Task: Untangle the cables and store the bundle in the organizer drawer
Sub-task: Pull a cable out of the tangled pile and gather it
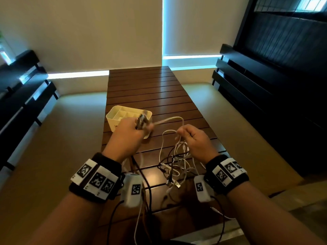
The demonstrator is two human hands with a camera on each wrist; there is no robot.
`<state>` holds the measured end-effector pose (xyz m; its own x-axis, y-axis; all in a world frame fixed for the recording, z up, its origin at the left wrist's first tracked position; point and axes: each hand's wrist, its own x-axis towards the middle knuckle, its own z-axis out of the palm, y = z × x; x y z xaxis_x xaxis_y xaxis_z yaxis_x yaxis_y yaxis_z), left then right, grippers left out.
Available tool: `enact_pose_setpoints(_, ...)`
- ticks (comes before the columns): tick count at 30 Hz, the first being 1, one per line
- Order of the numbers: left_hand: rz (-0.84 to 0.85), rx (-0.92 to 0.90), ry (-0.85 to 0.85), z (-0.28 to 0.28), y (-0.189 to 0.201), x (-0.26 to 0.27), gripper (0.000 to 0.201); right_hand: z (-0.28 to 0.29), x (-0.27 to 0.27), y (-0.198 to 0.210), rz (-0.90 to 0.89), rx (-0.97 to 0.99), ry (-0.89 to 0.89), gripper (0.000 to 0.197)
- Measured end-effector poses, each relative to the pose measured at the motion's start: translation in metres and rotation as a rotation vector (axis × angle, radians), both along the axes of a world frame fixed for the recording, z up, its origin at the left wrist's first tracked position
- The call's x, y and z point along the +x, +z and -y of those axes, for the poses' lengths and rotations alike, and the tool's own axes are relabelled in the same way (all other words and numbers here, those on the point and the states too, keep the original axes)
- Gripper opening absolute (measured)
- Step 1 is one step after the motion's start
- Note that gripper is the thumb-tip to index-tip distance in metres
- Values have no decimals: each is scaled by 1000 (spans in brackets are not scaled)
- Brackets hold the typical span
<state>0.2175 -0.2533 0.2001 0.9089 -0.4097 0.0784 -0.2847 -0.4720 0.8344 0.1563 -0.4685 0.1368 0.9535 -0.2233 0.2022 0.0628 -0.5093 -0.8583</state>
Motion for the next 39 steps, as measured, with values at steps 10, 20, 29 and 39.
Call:
enact_pose_setpoints(10,135,58,79,-2,18,-10,16,15,19,-5,153,-239,37,13)
enact_pose_setpoints(20,72,239,-133,34,-4,-16,20,-8,18,5,328,-310,98,15)
enact_pose_setpoints(29,131,-84,25,34,11,-25,28,-4,8,-38,-1,-279,82,5)
enact_pose_setpoints(39,133,-174,99,25,15,-17,27,-8,1,5,20,-25,52,17)
